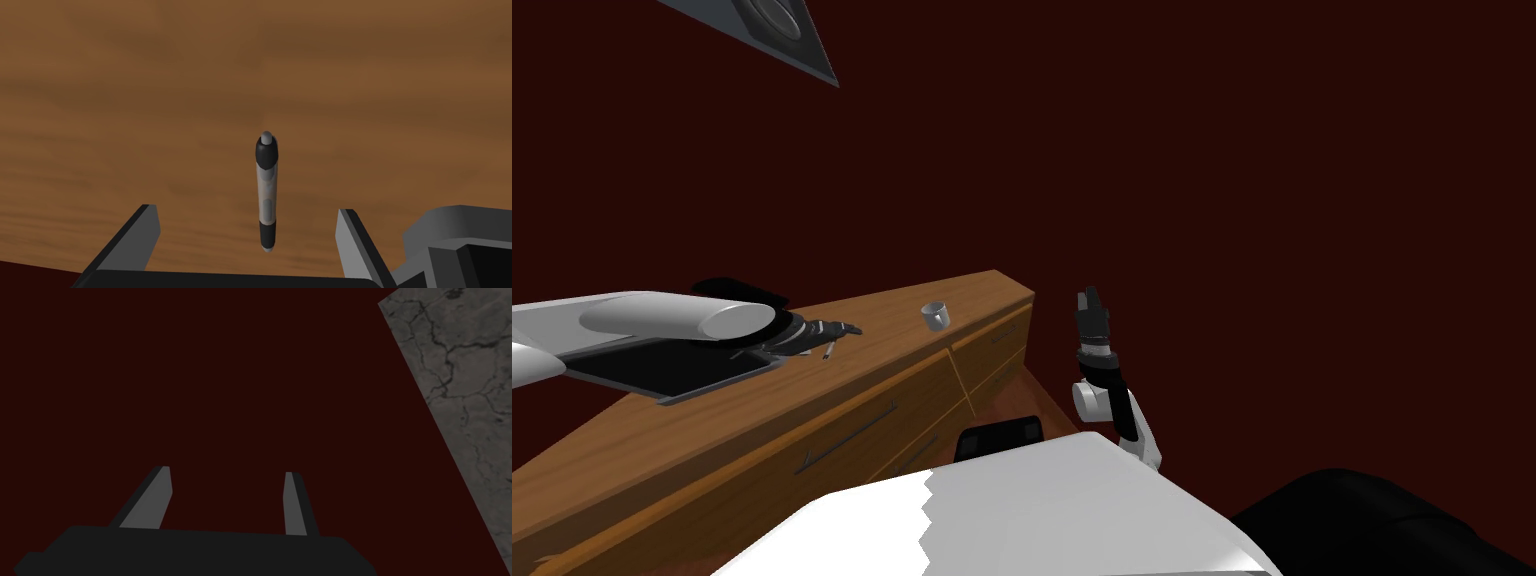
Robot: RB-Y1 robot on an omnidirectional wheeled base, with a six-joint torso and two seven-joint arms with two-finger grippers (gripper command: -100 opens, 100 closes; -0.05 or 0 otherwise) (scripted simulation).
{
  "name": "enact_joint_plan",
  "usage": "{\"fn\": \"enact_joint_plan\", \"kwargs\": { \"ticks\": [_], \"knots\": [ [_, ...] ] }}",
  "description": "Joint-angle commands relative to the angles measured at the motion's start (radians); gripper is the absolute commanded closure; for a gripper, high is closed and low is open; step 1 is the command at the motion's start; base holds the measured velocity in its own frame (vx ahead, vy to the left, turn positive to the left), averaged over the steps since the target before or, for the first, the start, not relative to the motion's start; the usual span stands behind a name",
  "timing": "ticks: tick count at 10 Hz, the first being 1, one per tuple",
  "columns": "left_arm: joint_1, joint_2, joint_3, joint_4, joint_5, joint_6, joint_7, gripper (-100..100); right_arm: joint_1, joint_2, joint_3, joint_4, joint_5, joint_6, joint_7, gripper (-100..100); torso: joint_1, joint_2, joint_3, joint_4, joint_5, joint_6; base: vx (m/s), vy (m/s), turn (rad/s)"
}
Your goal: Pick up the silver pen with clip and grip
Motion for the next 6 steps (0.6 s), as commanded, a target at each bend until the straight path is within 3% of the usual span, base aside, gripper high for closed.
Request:
{"fn": "enact_joint_plan", "kwargs": {
  "ticks": [1,5,6],
  "knots": [
    [0.000,0.000,0.000,0.000,0.000,0.000,0.000,100,0.000,0.000,0.000,0.000,0.000,0.000,0.000,0,0.000,0.000,0.000,0.000,0.000,0.000,0.003,-0.005,-0.001],
    [0.000,0.000,0.000,0.000,0.000,0.000,0.001,100,0.000,0.000,0.000,0.000,0.000,0.000,0.000,0,0.002,0.001,0.001,0.000,0.001,0.000,0.000,0.000,0.001],
    [0.000,0.000,0.000,0.000,0.000,0.000,0.001,0,0.000,0.000,0.000,0.000,0.000,0.000,0.000,0,0.003,0.001,0.001,0.000,0.001,0.000,0.000,0.000,0.000]
  ]
}}
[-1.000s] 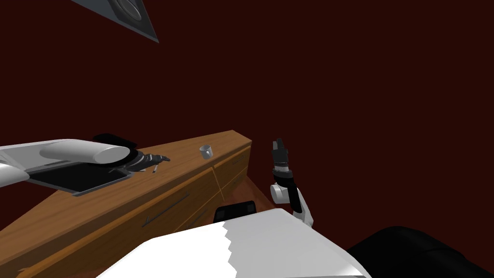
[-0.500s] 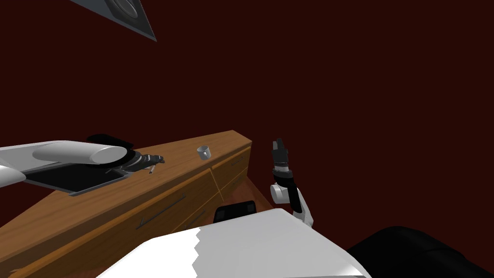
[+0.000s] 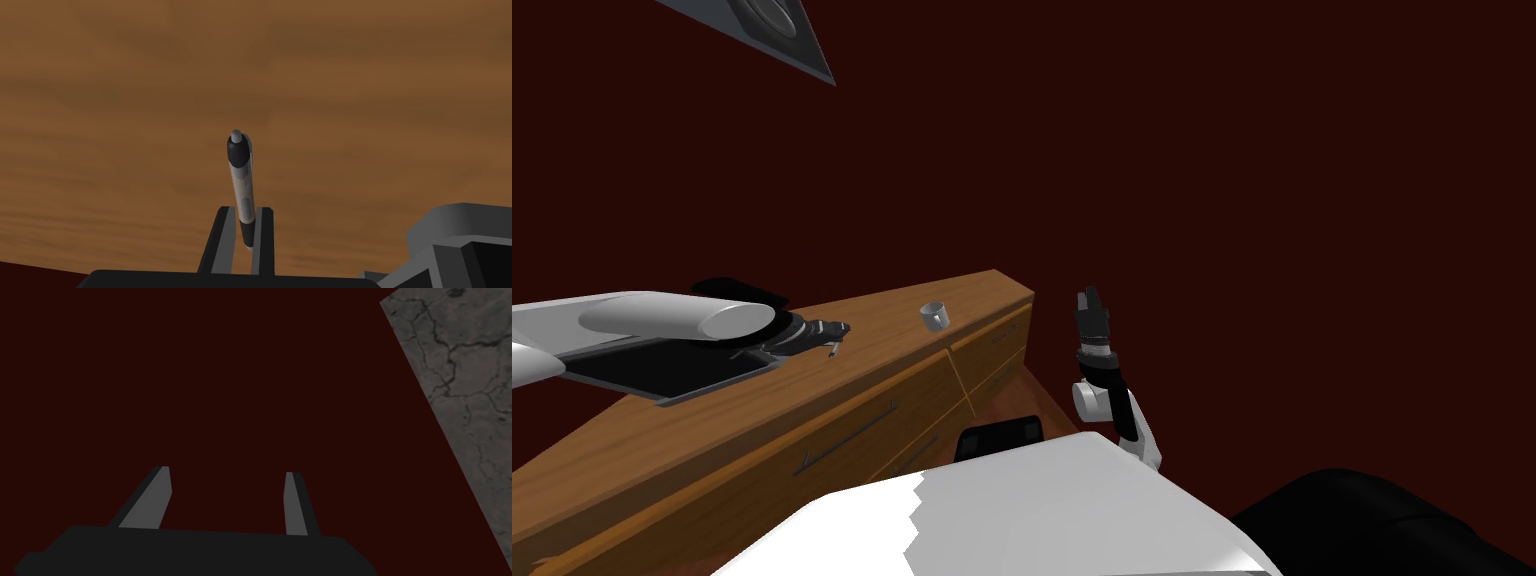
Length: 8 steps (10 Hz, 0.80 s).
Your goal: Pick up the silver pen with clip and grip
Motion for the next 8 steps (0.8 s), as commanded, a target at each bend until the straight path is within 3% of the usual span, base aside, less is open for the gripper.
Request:
{"fn": "enact_joint_plan", "kwargs": {
  "ticks": [1,8],
  "knots": [
    [-0.009,0.003,-0.006,-0.027,-0.016,0.016,0.041,100,0.000,0.000,0.000,0.000,0.000,0.000,0.000,0,0.000,0.000,0.000,0.000,0.000,0.000,-0.035,0.054,-0.138],
    [-0.038,0.026,-0.031,-0.144,-0.083,0.082,0.227,100,0.000,0.000,0.000,0.000,0.000,0.000,0.000,0,0.004,0.003,0.002,0.001,0.001,0.000,-0.056,0.079,-0.108]
  ]
}}
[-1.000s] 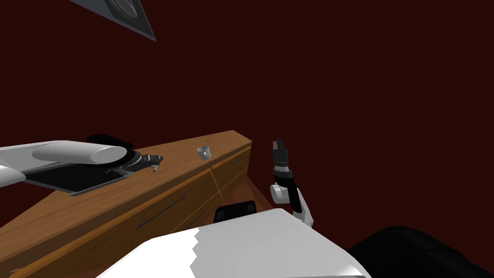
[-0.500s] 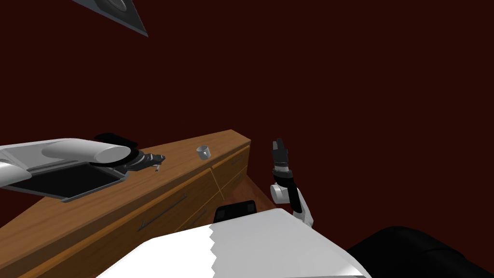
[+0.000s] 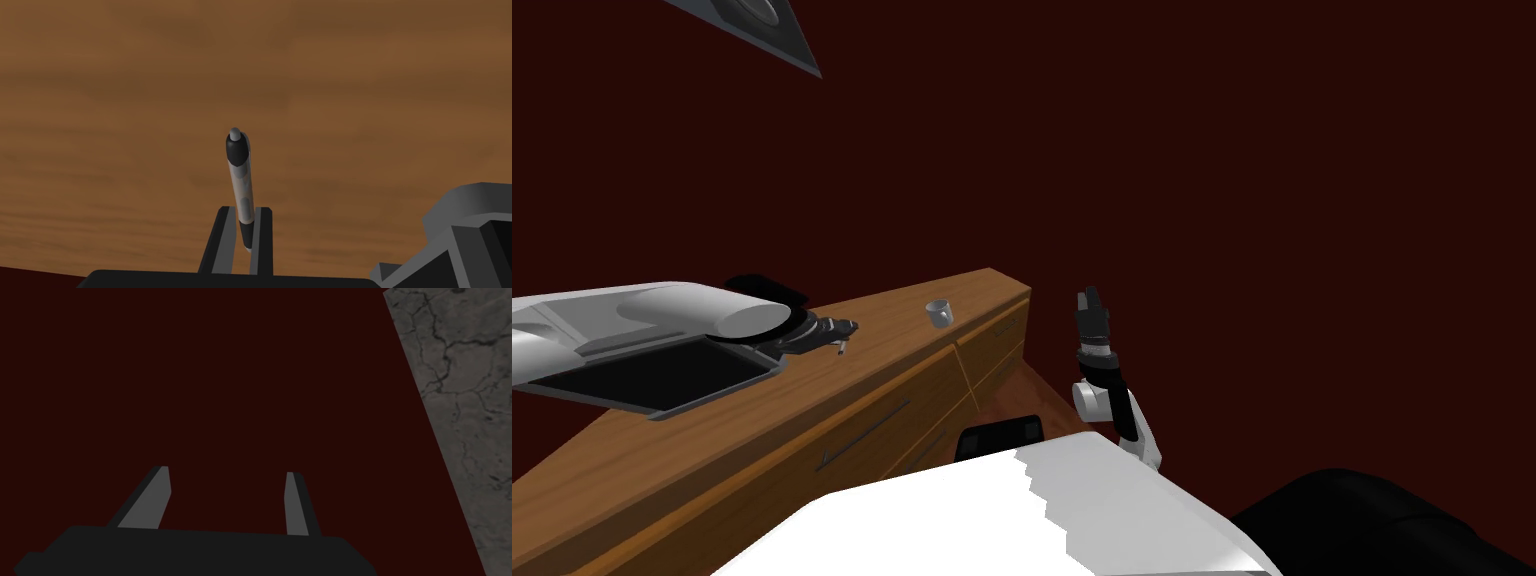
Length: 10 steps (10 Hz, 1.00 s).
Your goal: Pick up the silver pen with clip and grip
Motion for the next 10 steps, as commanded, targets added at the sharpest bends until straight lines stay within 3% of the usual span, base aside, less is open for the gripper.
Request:
{"fn": "enact_joint_plan", "kwargs": {
  "ticks": [1,10],
  "knots": [
    [-0.003,0.003,-0.003,-0.019,-0.010,0.009,0.042,100,0.000,0.000,0.000,0.000,0.000,0.000,0.000,0,0.000,0.000,0.000,0.000,0.000,0.000,-0.039,0.054,-0.076],
    [-0.039,0.032,-0.035,-0.165,-0.093,0.091,0.278,100,0.000,0.000,0.000,0.000,0.000,0.000,0.000,0,0.001,0.000,0.000,0.000,0.001,-0.002,-0.052,0.060,-0.093]
  ]
}}
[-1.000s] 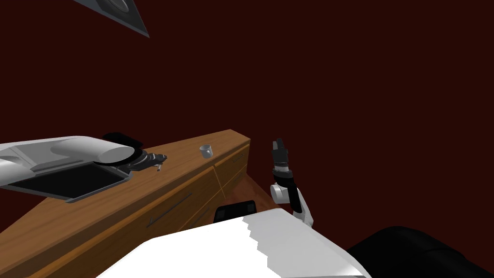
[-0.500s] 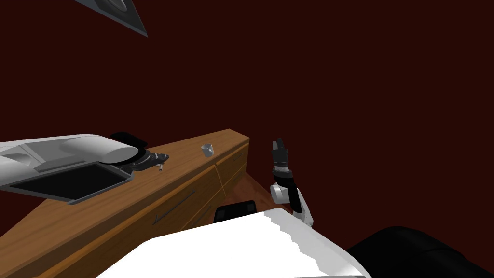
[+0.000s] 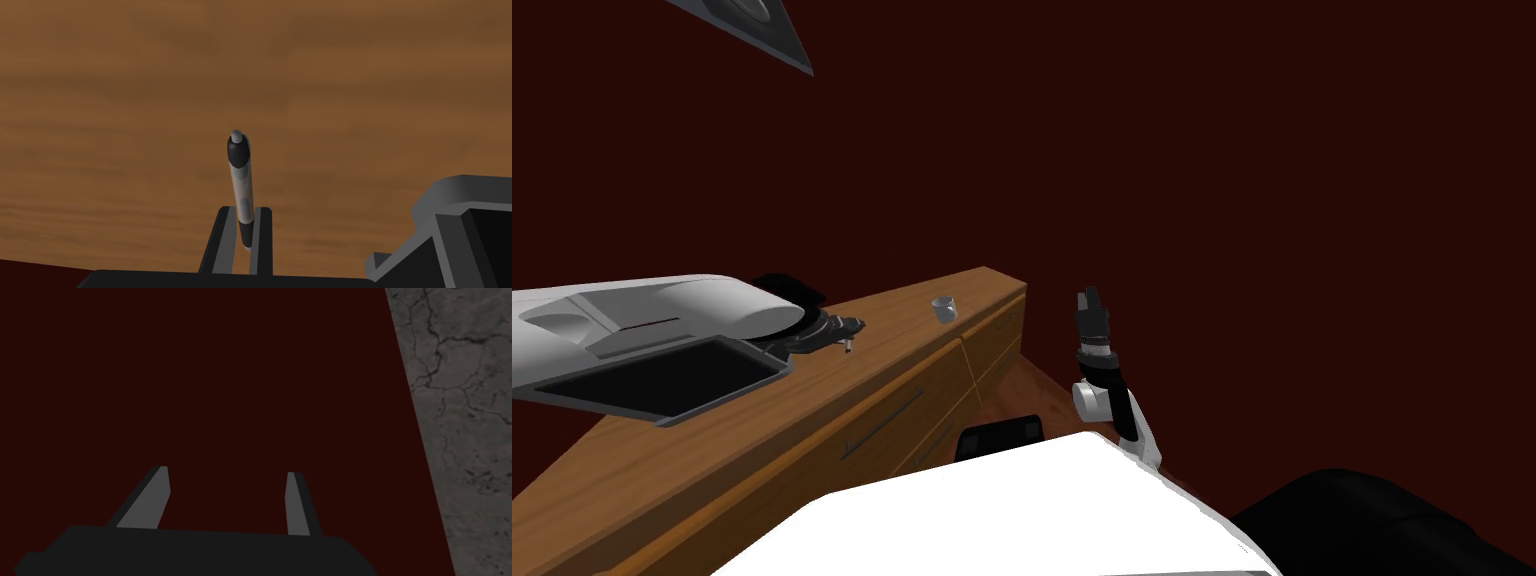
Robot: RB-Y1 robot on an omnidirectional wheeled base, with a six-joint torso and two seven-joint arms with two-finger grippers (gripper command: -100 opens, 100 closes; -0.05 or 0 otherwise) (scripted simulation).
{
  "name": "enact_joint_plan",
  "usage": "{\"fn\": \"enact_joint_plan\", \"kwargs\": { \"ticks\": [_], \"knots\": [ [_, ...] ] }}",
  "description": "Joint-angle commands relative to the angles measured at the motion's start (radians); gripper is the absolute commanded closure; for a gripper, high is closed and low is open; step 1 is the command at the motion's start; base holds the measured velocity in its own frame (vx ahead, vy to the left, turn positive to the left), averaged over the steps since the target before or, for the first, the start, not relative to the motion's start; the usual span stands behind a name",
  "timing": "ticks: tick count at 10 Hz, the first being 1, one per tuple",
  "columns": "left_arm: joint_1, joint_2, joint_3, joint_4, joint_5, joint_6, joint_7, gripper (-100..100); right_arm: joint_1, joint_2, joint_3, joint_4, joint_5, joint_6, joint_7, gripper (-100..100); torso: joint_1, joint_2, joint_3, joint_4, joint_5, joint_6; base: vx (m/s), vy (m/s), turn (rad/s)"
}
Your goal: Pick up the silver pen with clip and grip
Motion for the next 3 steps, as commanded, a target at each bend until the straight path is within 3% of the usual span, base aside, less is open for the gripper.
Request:
{"fn": "enact_joint_plan", "kwargs": {
  "ticks": [1,2,3],
  "knots": [
    [-0.002,0.004,-0.003,-0.018,-0.009,0.008,0.042,100,0.000,0.000,0.000,0.000,0.000,0.000,0.000,0,0.000,0.000,0.000,0.000,0.000,0.000,-0.053,0.050,-0.074],
    [-0.003,0.001,-0.002,-0.012,-0.006,0.007,0.024,100,0.000,0.000,0.000,0.000,0.000,0.000,0.000,0,0.000,0.000,0.000,0.000,0.000,-0.001,-0.020,0.019,-0.009],
    [-0.003,0.001,-0.002,-0.013,-0.007,0.008,0.030,0,0.000,0.000,0.000,0.000,0.000,0.000,0.000,0,-0.001,-0.001,-0.001,0.000,0.000,-0.002,0.000,0.000,0.000]
  ]
}}
